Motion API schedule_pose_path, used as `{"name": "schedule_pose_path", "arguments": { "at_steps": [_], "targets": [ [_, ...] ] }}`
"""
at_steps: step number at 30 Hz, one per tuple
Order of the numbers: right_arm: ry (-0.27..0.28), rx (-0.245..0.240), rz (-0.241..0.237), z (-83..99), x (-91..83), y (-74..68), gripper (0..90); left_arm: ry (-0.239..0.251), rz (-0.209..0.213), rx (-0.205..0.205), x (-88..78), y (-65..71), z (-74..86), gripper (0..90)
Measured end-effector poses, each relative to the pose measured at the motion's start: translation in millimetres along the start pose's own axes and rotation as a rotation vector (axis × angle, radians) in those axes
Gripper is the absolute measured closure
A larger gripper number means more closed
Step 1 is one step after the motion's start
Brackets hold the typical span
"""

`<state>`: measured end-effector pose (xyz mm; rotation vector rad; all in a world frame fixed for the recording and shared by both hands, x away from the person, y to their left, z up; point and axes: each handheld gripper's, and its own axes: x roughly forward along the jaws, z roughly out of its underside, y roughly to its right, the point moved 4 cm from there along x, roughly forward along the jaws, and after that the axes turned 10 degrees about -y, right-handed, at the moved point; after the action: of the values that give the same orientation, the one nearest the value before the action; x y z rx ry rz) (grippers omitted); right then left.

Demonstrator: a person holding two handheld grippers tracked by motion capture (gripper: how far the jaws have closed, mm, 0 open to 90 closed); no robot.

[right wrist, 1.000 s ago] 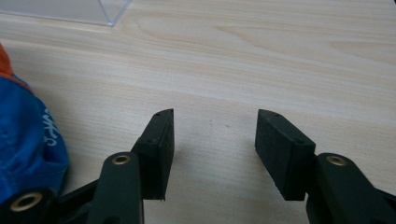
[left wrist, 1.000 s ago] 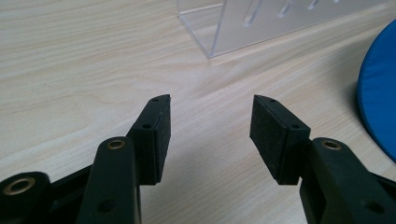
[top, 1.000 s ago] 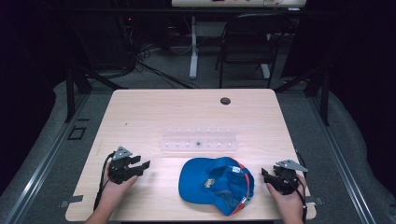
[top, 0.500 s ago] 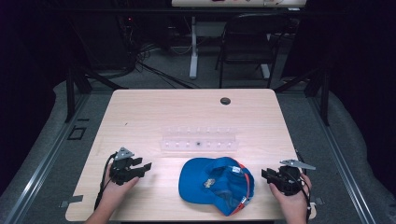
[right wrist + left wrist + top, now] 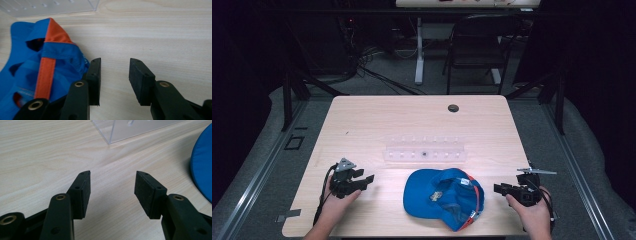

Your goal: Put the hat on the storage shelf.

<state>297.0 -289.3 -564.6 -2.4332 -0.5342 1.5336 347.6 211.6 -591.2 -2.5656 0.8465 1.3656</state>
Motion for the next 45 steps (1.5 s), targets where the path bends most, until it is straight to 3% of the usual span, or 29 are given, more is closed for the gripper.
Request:
{"name": "schedule_pose_path", "arguments": {
  "at_steps": [2, 9, 21, 29, 39, 45],
  "targets": [
    [-0.025, -0.003, -0.037, -1.1, -5.3, -1.8, 63.0, 0.001, 0.004, 0.001, 0.0, 1.2, 0.1, 47.1],
    [-0.098, -0.011, -0.06, -2.0, -13.0, -5.9, 63.7, -0.001, 0.003, 0.008, -0.1, 1.7, 0.5, 47.1],
    [-0.153, 0.01, -0.099, -8.5, -22.1, -15.8, 64.3, 0.005, -0.001, 0.006, -0.8, 3.0, 0.8, 47.0],
    [-0.179, 0.007, -0.119, -11.3, -21.3, -22.4, 64.5, 0.001, -0.003, 0.013, -0.3, 3.2, 0.6, 46.8],
    [-0.215, -0.02, -0.164, -8.4, -18.4, -41.7, 66.9, -0.001, -0.009, 0.024, 0.7, 4.7, 0.6, 46.7],
    [-0.237, -0.01, -0.218, -3.0, -9.8, -51.3, 66.7, -0.006, -0.008, 0.025, 1.4, 5.6, 1.0, 46.7]
  ]
}}
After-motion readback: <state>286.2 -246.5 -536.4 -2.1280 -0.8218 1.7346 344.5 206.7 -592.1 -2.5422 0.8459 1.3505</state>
